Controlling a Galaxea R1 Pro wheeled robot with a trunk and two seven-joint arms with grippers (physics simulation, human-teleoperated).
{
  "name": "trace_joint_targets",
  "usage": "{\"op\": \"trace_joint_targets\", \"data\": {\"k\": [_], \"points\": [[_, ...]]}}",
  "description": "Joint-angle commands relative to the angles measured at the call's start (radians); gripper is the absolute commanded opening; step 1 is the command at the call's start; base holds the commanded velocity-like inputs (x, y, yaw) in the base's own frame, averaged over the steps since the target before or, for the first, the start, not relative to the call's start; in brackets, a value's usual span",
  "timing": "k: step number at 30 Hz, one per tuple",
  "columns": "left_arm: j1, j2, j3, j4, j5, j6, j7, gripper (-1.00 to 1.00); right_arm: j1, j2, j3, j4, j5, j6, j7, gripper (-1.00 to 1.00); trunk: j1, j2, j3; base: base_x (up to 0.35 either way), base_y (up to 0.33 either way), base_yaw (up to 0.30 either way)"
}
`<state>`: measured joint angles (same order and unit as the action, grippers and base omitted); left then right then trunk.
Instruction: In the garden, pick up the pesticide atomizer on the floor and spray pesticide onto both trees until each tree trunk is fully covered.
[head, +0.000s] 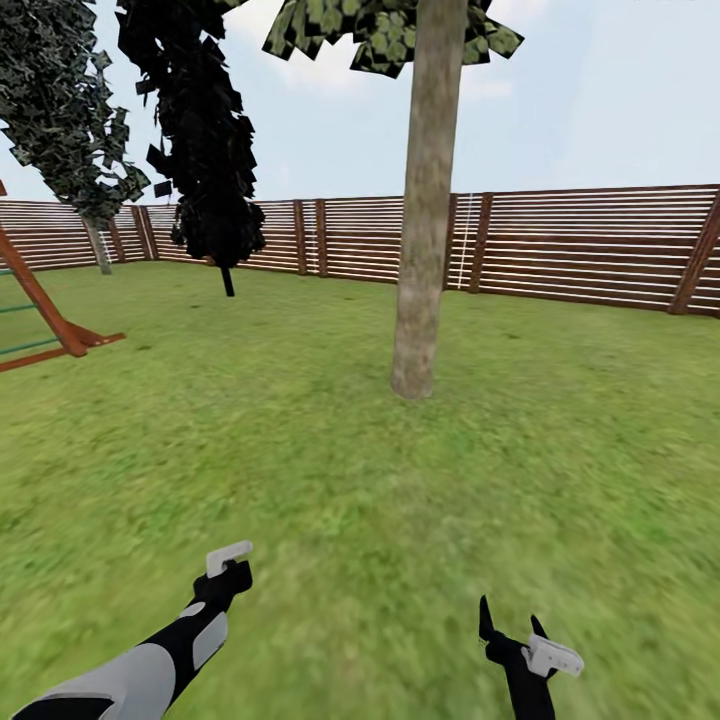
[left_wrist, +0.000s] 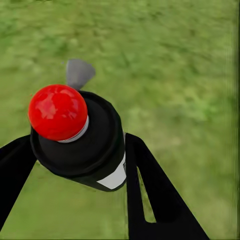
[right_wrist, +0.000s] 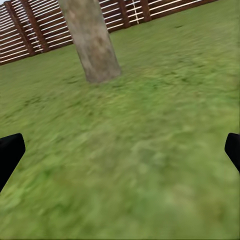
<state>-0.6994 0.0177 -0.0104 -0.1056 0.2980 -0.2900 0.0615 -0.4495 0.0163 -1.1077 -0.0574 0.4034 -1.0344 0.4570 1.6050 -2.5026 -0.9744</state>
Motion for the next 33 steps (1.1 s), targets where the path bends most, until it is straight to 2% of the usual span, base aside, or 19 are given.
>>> {"op": "trace_joint_targets", "data": {"k": [1,7,13,15,18,19,21,25,29,33], "points": [[0.0,0.0,-0.001,0.0,-0.001,0.0,0.0,-1.0,0.0,-0.001,0.001,-0.004,0.001,0.003,0.0,1.0,0.0,0.0,0.0,0.315,-0.176,0.0],[0.0,-0.001,-0.002,-0.009,-0.005,0.0,0.001,-1.0,0.0,-0.008,0.0,-0.062,0.002,0.025,0.001,1.0,0.0,0.0,0.0,0.315,-0.176,0.0],[0.0,-0.007,-0.003,-0.011,-0.005,0.0,0.0,-1.0,0.0,-0.006,0.005,-0.062,0.004,0.035,0.005,1.0,0.0,0.0,0.0,0.315,-0.176,0.0],[0.0,-0.009,-0.004,-0.011,-0.005,0.0,0.0,-1.0,0.0,-0.009,0.005,-0.061,0.005,0.106,0.007,1.0,0.0,0.0,0.0,0.315,-0.176,0.0],[0.0,-0.01,-0.004,-0.011,-0.005,0.0,0.0,-1.0,0.0,-0.01,0.006,-0.068,0.008,0.451,0.008,1.0,0.0,0.0,0.0,0.315,-0.176,0.0],[0.0,-0.01,-0.004,-0.011,-0.005,0.0,0.001,-1.0,0.0,-0.01,0.006,-0.071,0.009,0.592,0.008,1.0,0.0,0.0,0.0,0.315,-0.176,0.0],[-0.001,-0.01,-0.003,-0.011,-0.005,0.0,0.001,-1.0,0.0,-0.012,0.006,-0.074,0.009,0.687,0.009,1.0,0.0,0.0,0.0,0.315,-0.176,0.0],[0.0,-0.01,-0.004,-0.011,-0.005,0.0,0.001,-1.0,0.0,-0.05,0.004,-0.112,0.006,0.748,0.012,1.0,0.0,0.0,0.0,0.315,-0.176,0.0],[0.0,-0.01,-0.003,-0.011,-0.005,0.0,0.001,-1.0,0.0,-0.051,0.003,-0.196,0.005,0.753,0.012,1.0,0.0,0.0,0.0,0.315,-0.176,0.0],[0.0,-0.01,-0.003,-0.011,-0.006,0.0,0.001,-1.0,0.0,-0.051,0.003,-0.229,0.005,0.753,0.011,1.0,0.0,0.0,0.0,0.315,-0.176,0.0]]}}
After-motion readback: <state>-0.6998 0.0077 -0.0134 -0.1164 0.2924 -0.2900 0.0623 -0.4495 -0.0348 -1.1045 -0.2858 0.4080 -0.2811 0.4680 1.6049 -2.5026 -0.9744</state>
